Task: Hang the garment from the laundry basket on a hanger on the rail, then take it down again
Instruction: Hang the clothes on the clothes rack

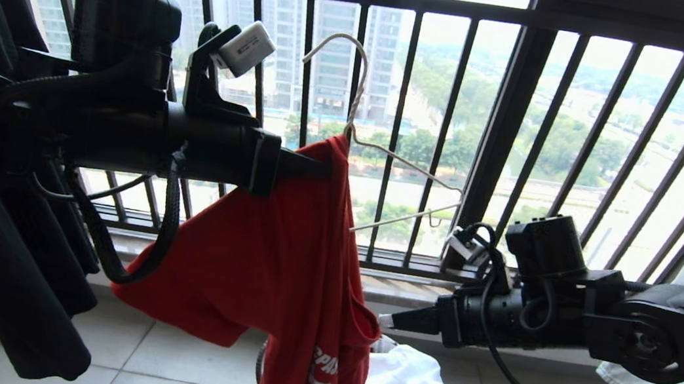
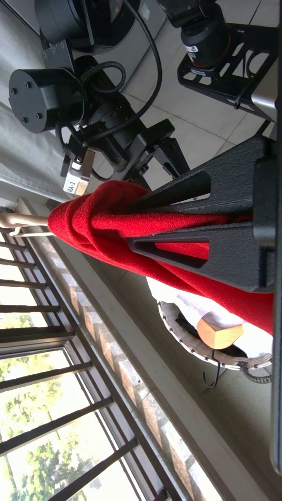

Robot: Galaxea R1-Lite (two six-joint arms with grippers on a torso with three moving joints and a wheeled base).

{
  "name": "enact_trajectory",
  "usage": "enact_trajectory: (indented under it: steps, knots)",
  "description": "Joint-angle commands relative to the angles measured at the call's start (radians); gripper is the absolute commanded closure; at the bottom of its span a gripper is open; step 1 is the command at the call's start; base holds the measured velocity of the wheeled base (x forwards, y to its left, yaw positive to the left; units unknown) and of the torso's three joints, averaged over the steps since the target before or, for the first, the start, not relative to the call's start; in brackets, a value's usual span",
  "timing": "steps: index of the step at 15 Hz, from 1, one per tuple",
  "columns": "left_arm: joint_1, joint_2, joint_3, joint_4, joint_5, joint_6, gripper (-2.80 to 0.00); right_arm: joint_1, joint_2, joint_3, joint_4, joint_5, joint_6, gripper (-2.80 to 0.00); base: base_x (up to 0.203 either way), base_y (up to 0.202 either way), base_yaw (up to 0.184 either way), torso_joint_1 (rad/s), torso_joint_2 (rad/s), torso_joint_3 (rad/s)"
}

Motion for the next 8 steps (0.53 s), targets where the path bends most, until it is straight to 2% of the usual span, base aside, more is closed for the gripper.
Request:
enact_trajectory:
  steps: [1, 4, 6, 8]
  knots:
    - [0.001, -0.010, 0.001, -0.001, -0.003, -0.001, 0.00, 0.004, 0.049, -0.002, -0.011, -0.019, 0.003, -2.80, 0.000, 0.000, 0.000, 0.000, 0.00, 0.000]
    - [0.002, -0.027, 0.009, -0.002, -0.003, -0.001, 0.00, 0.005, 0.072, -0.005, -0.037, -0.028, 0.013, -2.80, 0.000, 0.000, 0.000, 0.000, 0.00, 0.000]
    - [0.002, -0.032, 0.010, -0.002, -0.003, -0.001, 0.00, 0.012, 0.079, -0.008, -0.068, -0.033, 0.050, -2.80, 0.000, 0.000, 0.000, 0.000, 0.00, 0.000]
    - [0.002, -0.032, 0.010, -0.002, -0.003, -0.001, 0.00, 0.035, 0.088, -0.010, -0.080, -0.072, 0.054, -2.80, 0.000, 0.000, 0.000, 0.000, 0.00, 0.000]
